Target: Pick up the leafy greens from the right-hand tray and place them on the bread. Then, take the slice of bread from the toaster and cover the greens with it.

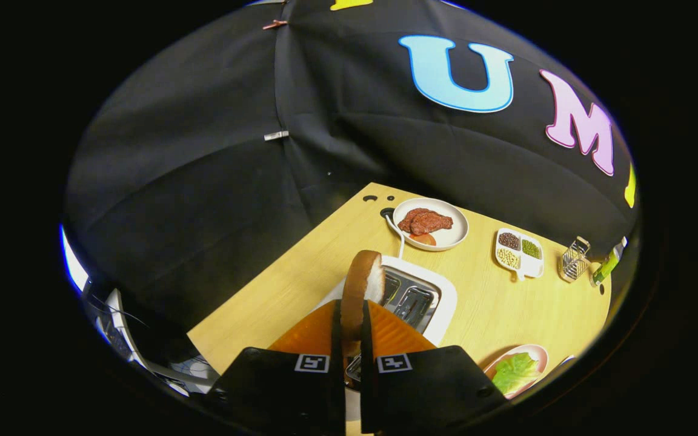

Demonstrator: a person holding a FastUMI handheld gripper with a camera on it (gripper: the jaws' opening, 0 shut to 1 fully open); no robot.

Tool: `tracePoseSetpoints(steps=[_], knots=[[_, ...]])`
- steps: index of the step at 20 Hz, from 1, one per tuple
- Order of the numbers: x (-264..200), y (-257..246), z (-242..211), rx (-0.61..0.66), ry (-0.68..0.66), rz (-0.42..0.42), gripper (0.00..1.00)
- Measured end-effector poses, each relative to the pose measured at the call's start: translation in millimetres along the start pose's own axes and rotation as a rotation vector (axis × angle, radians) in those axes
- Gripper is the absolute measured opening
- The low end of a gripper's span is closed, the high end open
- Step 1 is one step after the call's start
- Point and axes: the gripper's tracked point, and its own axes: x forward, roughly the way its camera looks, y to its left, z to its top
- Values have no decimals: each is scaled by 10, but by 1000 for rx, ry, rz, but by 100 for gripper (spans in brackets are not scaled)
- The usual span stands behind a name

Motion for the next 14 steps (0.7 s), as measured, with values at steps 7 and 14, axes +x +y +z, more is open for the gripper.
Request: tracePoseSetpoints(steps=[7, 14], knots=[[-616, -448, 349, 78, -101, -19, 14], [-1036, -1417, 34, 161, -92, -175, 14]])
